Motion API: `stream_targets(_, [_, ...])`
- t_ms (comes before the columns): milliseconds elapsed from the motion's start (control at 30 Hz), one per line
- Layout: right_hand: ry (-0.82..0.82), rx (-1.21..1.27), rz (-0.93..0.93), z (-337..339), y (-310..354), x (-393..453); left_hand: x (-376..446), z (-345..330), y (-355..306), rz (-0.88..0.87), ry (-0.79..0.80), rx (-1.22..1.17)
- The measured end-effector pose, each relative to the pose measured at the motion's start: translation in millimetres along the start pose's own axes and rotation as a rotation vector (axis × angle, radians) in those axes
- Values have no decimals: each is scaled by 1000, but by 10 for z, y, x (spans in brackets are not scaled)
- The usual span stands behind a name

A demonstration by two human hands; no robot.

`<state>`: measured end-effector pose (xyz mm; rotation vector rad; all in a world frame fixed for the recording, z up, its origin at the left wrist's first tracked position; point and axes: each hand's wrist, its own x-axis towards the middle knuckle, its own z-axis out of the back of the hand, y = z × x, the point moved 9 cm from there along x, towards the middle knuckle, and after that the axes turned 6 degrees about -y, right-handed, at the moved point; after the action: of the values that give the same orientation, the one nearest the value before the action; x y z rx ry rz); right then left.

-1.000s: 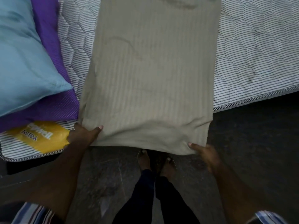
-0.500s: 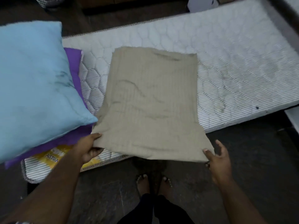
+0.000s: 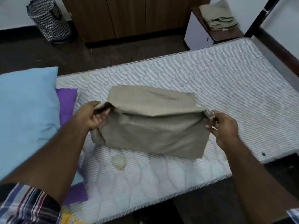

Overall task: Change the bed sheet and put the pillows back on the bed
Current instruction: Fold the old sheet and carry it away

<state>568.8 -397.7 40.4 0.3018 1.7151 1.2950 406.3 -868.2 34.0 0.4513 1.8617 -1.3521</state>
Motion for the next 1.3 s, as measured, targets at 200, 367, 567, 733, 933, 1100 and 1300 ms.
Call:
stream_targets(200, [115,-35,-21,-913,302,1363,1115,-1126,-514,-89,-16,1])
stream_targets(367, [187,-353,8,-1122,-352,2176,1815,-1529,-214,-397,67,532])
stream_targets(567, [-30,-919,98,-489,-1411,2118,1904,-1145,1520,-768,207,1701])
stream_targets(733, [65,-892,-39,-483,-1520,2253,1712,-803,1356,-890,-214,1769])
stream_targets(933, [186,-676,-301,-513,-1753,1937,1659,372,1197,-395,-603,1045])
stream_targets(1100, [66,-741,-163,-387,-1661,1822,1854,625,1128,-270,-437,648])
stream_targets(1300, [26,-717,-89,-293,-1393,1519,1705,545,1298,-53,-82,501])
